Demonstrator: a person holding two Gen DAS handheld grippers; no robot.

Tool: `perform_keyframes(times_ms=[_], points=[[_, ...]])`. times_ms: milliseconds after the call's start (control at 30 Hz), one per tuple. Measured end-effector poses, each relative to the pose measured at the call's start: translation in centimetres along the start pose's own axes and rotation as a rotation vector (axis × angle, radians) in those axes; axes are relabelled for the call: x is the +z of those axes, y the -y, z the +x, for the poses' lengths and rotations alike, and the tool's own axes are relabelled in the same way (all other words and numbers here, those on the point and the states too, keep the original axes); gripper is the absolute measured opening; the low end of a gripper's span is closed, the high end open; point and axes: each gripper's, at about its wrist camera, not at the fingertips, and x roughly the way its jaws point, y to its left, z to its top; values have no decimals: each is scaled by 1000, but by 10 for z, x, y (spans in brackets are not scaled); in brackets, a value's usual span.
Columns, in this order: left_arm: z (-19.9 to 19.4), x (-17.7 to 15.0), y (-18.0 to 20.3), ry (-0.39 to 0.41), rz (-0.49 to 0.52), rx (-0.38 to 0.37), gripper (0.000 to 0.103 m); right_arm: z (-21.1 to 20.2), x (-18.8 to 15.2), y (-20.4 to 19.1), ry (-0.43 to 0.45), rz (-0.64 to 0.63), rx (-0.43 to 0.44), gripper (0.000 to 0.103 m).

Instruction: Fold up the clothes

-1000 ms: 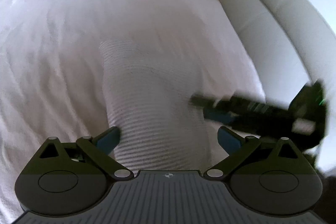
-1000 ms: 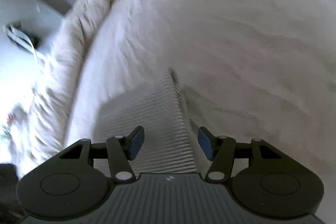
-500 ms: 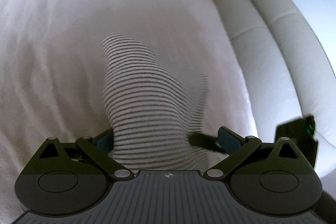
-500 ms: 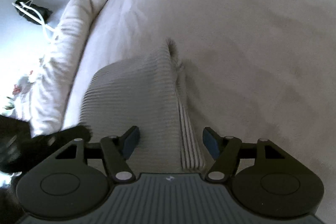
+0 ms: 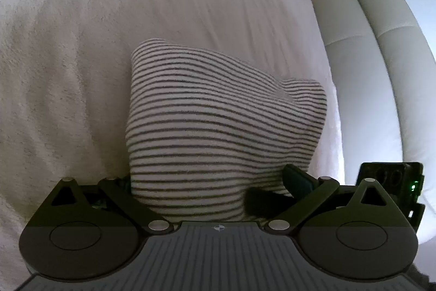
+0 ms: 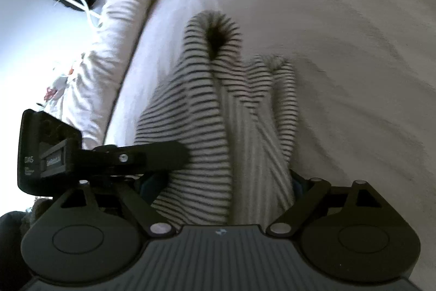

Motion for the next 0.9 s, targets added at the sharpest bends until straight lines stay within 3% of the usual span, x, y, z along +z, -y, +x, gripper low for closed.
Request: perform_keyframes(times_ms=[167,333,467,533,633,800,900], points=[[-28,18,1,64,-5,-58,101,5,13,-17,16,35,76,88],[-80,61,-18,252,-59,-82,101,37,54,-68,32,-74,139,88],[-114,112,-33,398,-54,-27,101,75,96,-107,90,-134,135,88],[-128,134,-38,460,-16,60,101,92,116,-119,133,-146,121,88],[-135,150,-50,480,24,211,101,103,118,-120,170,-193,-44,88],[-142,133,-89,375,87,321,101,119,120,-121,228,-274,-334,91],[-129,129,-99,348,83,345,102,137,116,-138,242,-448,-462,98]])
